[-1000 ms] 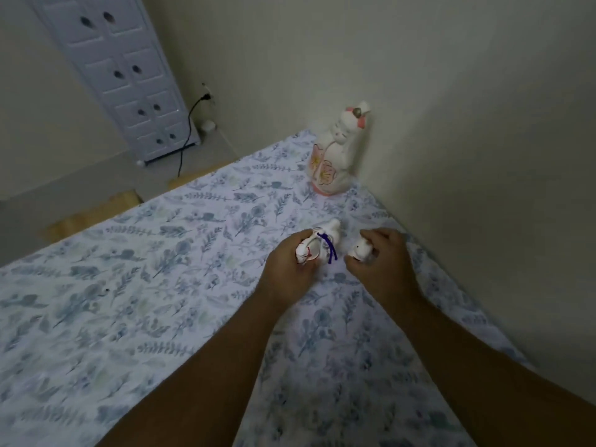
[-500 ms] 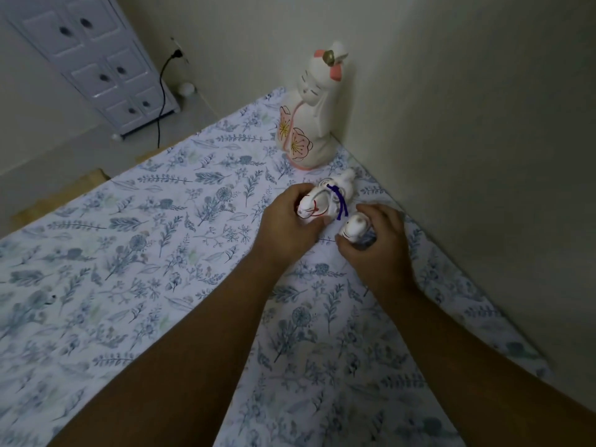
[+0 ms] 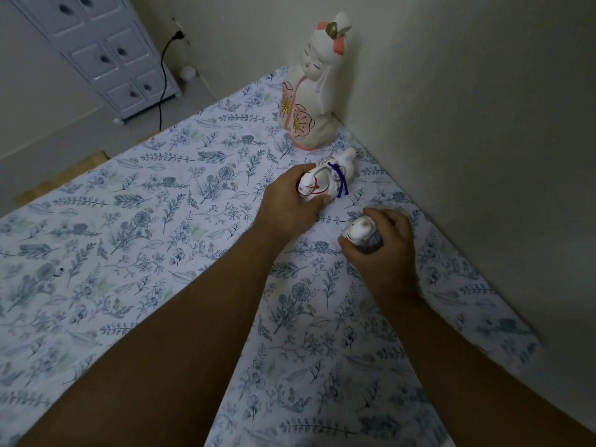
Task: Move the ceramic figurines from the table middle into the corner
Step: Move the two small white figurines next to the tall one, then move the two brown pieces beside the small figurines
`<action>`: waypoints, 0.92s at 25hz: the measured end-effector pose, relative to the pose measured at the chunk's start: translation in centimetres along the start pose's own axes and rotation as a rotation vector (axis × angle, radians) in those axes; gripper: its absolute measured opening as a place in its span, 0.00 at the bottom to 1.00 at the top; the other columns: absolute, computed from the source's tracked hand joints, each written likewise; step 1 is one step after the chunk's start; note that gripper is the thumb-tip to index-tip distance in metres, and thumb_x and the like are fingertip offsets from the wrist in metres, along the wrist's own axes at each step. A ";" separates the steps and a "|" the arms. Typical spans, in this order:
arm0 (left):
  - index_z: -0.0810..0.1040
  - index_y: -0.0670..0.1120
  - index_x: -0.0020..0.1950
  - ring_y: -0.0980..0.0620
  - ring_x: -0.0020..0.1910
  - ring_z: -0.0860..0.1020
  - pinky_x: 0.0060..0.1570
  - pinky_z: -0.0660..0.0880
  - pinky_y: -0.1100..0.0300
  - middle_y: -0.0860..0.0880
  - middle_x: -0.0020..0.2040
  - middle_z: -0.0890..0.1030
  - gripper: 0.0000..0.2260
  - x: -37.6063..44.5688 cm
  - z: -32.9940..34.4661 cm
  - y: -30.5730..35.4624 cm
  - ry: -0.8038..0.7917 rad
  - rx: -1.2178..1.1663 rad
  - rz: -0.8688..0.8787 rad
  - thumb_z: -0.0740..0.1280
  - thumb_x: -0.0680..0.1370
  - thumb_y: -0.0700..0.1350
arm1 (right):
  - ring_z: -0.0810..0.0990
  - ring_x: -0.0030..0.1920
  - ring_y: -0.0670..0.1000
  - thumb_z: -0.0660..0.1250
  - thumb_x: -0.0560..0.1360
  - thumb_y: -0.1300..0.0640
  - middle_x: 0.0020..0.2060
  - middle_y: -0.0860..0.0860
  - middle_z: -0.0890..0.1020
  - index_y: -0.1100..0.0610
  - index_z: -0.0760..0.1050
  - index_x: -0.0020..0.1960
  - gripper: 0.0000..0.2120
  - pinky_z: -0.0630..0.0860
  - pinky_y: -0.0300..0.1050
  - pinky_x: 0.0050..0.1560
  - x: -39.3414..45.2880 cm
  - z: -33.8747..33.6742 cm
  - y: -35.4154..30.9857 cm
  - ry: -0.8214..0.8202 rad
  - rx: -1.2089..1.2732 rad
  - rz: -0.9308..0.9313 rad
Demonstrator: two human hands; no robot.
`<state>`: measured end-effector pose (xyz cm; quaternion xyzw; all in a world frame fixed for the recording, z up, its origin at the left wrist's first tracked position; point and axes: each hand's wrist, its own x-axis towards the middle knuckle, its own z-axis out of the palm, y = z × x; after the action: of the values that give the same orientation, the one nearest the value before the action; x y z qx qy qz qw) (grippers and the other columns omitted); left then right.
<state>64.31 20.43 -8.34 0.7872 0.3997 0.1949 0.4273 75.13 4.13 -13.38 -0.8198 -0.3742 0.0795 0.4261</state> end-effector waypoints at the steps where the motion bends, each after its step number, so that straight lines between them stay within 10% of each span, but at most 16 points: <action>1: 0.79 0.49 0.65 0.63 0.45 0.78 0.44 0.68 0.82 0.57 0.52 0.81 0.21 0.1 -0.1 0.0 -0.008 0.000 -0.010 0.77 0.73 0.46 | 0.74 0.57 0.48 0.83 0.64 0.56 0.59 0.56 0.75 0.61 0.80 0.62 0.28 0.73 0.30 0.57 0.0 -0.1 0.0 -0.004 0.006 0.006; 3: 0.78 0.50 0.66 0.66 0.45 0.78 0.43 0.68 0.82 0.58 0.53 0.81 0.22 0.1 -0.2 0.2 -0.032 -0.005 -0.049 0.77 0.73 0.46 | 0.72 0.58 0.46 0.83 0.64 0.55 0.60 0.54 0.74 0.59 0.80 0.62 0.29 0.70 0.24 0.56 0.1 -0.3 -0.2 -0.024 0.015 0.025; 8: 0.74 0.51 0.70 0.60 0.58 0.76 0.47 0.65 0.82 0.61 0.58 0.76 0.26 -2.7 -1.3 1.9 -0.053 -0.029 -0.106 0.76 0.74 0.50 | 0.69 0.68 0.53 0.80 0.68 0.49 0.66 0.52 0.73 0.56 0.72 0.71 0.35 0.72 0.47 0.63 -0.2 -1.7 -1.5 -0.147 0.022 0.041; 13: 0.61 0.48 0.80 0.51 0.79 0.59 0.75 0.55 0.59 0.50 0.80 0.63 0.31 -13.7 -6.6 1.8 0.057 0.089 -0.208 0.68 0.80 0.53 | 0.62 0.78 0.57 0.67 0.78 0.44 0.77 0.55 0.69 0.58 0.67 0.76 0.31 0.61 0.55 0.76 -4.6 -3.0 -5.8 -0.211 -0.171 -0.153; 23: 0.59 0.47 0.81 0.50 0.81 0.51 0.78 0.54 0.46 0.50 0.81 0.60 0.32 -41.0 -15.4 -4.5 0.204 0.125 -0.420 0.62 0.79 0.55 | 0.57 0.81 0.51 0.57 0.78 0.41 0.79 0.50 0.63 0.54 0.61 0.80 0.33 0.57 0.55 0.79 -24.8 2.2 -16.7 -0.749 -0.238 -0.564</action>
<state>27.47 -2.76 -2.04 0.6879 0.6071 0.1549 0.3663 47.48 -5.41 -6.82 -0.6444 -0.7160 0.2073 0.1704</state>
